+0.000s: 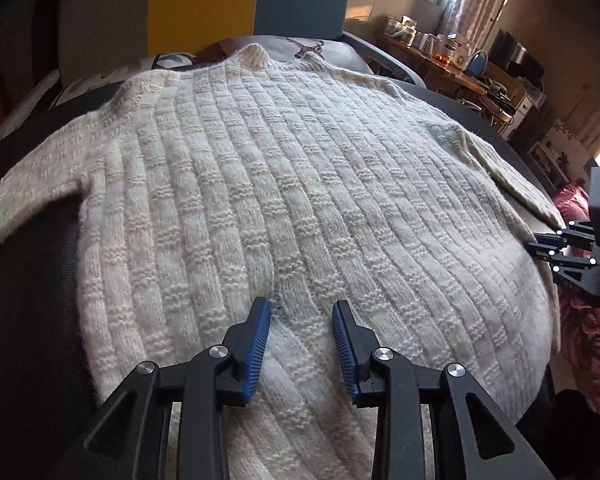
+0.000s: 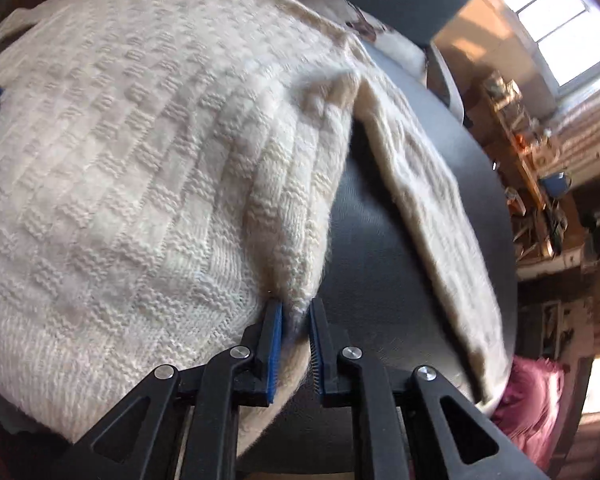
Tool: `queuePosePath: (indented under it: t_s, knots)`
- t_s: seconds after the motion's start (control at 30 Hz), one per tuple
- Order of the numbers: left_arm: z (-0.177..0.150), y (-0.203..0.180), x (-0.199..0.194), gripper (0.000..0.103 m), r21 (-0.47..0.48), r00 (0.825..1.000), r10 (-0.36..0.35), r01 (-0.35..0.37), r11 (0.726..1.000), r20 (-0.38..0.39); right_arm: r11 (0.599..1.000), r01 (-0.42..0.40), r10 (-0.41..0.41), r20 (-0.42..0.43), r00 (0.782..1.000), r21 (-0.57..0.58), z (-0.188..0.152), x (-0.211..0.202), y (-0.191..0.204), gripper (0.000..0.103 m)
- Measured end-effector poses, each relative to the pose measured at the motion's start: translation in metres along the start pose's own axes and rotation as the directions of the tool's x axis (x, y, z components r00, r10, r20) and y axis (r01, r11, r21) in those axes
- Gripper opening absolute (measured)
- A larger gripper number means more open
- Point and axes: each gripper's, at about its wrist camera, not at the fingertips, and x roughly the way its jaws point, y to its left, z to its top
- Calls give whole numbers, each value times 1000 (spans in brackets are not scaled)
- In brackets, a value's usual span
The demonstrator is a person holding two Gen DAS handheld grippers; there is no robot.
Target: Fold clothes
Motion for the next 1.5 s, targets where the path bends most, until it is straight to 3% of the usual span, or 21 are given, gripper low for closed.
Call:
queuePosePath:
  t_s: [0.03,0.1,0.23,0.3,0.37,0.47,0.5,0.57,0.7,0.9,0.97,1.03,1.13,1.2,1.23,1.33,1.37,1.47,1.5]
  knots:
    - [0,1,0,34,1,1000,1,-1,1000,2,999,-37,37,12,999,37,0,-3,-5,13]
    - [1,4,-1,34,-5,1000,-3,3,1000,3,992,-96,93,39,995,86,0,-10,-15,26]
    - [2,20,-15,34,-145,996,-92,93,985,15,976,-156,133,149,980,151,10,-40,-27,26]
    - [-1,27,-26,34,-211,989,-142,148,966,45,939,-306,270,212,939,156,20,-51,-24,26]
    - [-4,28,-36,35,-224,982,-175,187,957,70,902,-407,373,218,902,140,23,-56,-14,26]
    - [-8,25,-27,37,-187,994,-106,107,977,16,797,-586,556,202,806,148,11,-50,6,26]
    - [-9,27,-21,36,-180,996,-93,92,979,5,804,-575,550,179,816,150,8,-46,14,26]
    - [-5,33,-11,36,-174,996,-90,90,981,6,865,-471,462,90,882,175,9,-22,28,26]
    - [21,37,2,36,-133,1000,-3,1,991,-12,847,-479,448,174,877,231,25,-8,28,27]
    - [16,33,-6,36,-86,998,43,-46,995,-40,870,-469,456,115,882,149,19,-18,44,27]
    - [3,32,-16,36,-79,999,46,-47,996,-18,854,-492,474,139,870,167,14,-17,43,27]
    - [0,46,-33,36,-156,1000,-9,10,988,11,853,-486,468,131,874,190,17,-20,45,27]
    - [-7,93,-69,37,-352,993,-61,92,931,98,853,-480,449,181,875,205,28,-34,47,27]
    - [-17,139,-95,39,-486,988,-34,104,868,152,827,-535,496,225,839,171,43,-44,56,27]
    - [-24,164,-108,40,-544,987,22,67,836,157,820,-554,514,241,823,144,51,-49,63,27]
    - [-50,235,-144,40,-677,970,218,-89,731,107,821,-568,539,245,806,61,79,-56,93,27]
    - [-55,250,-155,40,-687,958,271,-134,714,95,820,-571,548,235,803,39,87,-55,103,27]
    - [-65,278,-186,41,-665,908,411,-254,702,87,824,-566,554,197,809,5,114,-46,131,27]
    - [-64,280,-193,43,-633,890,447,-294,716,92,818,-575,562,199,803,8,122,-44,139,27]
